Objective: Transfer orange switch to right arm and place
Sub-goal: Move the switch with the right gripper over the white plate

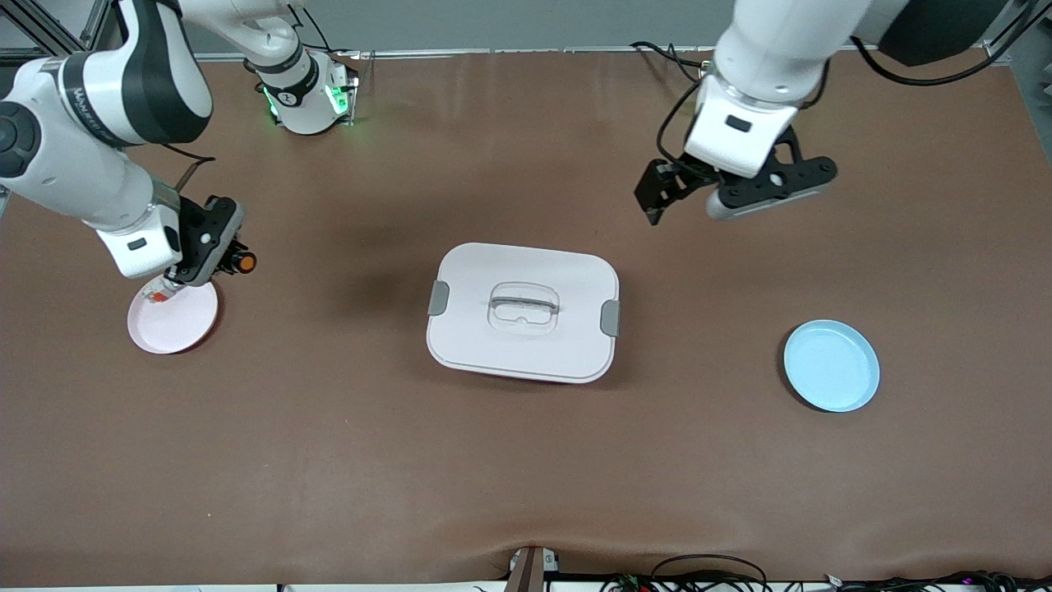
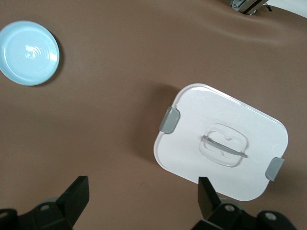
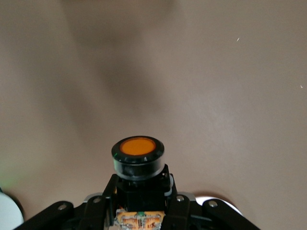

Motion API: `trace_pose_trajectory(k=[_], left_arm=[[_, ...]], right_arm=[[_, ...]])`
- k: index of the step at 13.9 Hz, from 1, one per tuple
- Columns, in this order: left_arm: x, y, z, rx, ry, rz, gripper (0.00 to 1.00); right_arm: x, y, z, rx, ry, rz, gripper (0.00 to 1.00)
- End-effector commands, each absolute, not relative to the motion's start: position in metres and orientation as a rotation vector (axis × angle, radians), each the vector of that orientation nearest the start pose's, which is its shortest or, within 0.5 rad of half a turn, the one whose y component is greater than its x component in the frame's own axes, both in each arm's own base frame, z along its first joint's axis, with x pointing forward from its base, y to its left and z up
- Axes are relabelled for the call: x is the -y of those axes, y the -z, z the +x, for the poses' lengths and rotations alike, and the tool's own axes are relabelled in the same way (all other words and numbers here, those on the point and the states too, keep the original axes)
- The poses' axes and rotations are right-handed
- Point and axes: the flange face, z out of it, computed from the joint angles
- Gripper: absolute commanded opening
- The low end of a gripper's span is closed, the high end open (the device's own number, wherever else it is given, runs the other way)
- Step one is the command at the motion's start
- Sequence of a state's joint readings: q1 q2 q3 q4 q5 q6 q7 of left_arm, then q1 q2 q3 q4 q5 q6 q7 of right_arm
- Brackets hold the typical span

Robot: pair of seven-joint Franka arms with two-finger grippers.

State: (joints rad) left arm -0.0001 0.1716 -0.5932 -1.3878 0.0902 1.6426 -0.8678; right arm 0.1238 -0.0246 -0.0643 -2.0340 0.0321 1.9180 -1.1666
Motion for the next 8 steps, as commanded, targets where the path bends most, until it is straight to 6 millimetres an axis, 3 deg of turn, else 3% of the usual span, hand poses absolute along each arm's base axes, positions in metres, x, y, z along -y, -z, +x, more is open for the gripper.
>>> trace_pose_trajectory(k=[1,3,6,8], left_arm=[[0.280,-0.645,0.526,0.348,0.163,-3.162,1.00],[0.256,-0.653,0.529,0.283,0.196,-3.145,1.00],[0.210,-0.649,0.534,0.163,0.181,-3.127,1.00],[0.168,-0.647,0.542,0.099,0.164,-3.147,1.00]], right_arm=[[-0.002,-0.415,0.525,1.886,-0.106,-2.473,0.00],[0.036,-0.398,0.526,1.980,-0.122,-2.466,0.00],[0.059,-0.371,0.523,2.103,-0.186,-2.438,0.00],[0.083,-0.352,0.516,2.109,-0.165,-2.466,0.00]])
